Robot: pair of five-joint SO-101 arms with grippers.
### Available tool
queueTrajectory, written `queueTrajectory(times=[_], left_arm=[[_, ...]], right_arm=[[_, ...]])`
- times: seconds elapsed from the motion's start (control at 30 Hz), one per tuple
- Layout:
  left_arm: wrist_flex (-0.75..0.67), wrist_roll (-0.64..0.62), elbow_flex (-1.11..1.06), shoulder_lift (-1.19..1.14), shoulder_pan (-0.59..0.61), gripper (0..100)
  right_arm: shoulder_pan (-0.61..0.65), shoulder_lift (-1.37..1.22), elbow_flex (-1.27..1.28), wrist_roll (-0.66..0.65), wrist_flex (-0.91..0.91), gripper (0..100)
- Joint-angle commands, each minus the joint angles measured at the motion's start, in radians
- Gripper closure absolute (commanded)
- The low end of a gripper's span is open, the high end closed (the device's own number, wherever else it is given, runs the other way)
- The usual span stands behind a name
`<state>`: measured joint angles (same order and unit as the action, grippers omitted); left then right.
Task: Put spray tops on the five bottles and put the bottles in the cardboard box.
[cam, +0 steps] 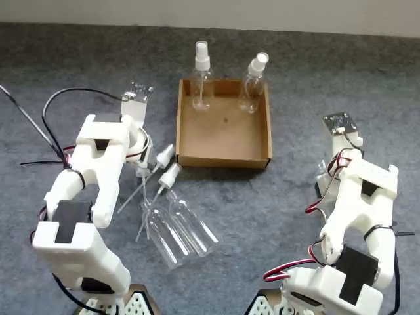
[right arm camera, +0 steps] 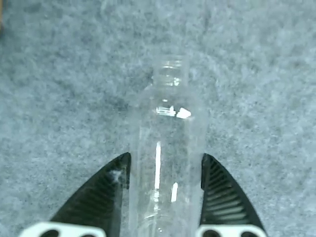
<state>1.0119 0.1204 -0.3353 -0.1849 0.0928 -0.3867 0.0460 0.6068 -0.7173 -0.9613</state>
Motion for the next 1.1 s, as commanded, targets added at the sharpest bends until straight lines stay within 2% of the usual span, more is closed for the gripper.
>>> queueTrajectory(times=[0.0, 0.2, 0.4, 0.6, 0.83, 1.07], left_arm=[[-0.014, -0.012, 0.035, 0.008, -0.012, 87], [-0.009, -0.012, 0.033, 0.016, -0.007, 93], [-0.005, -0.009, 0.094, 0.099, 0.064, 94], [0.118, -0.008, 0.211, 0.203, 0.077, 94], [0.267, -0.011, 0.36, 0.334, 0.071, 94], [0.367, -0.009, 0.369, 0.469, 0.024, 94]], right_arm=[[-0.015, -0.022, 0.045, -0.002, 0.018, 88.9], [-0.027, -0.022, 0.045, -0.002, 0.012, 88.9], [-0.076, -0.016, 0.036, -0.003, 0.012, 88.8], [-0.065, -0.015, 0.042, -0.003, 0.008, 87.3], [-0.065, -0.015, 0.035, -0.003, -0.085, 73.8], [-0.021, -0.018, -0.036, -0.002, -0.09, 73.8]])
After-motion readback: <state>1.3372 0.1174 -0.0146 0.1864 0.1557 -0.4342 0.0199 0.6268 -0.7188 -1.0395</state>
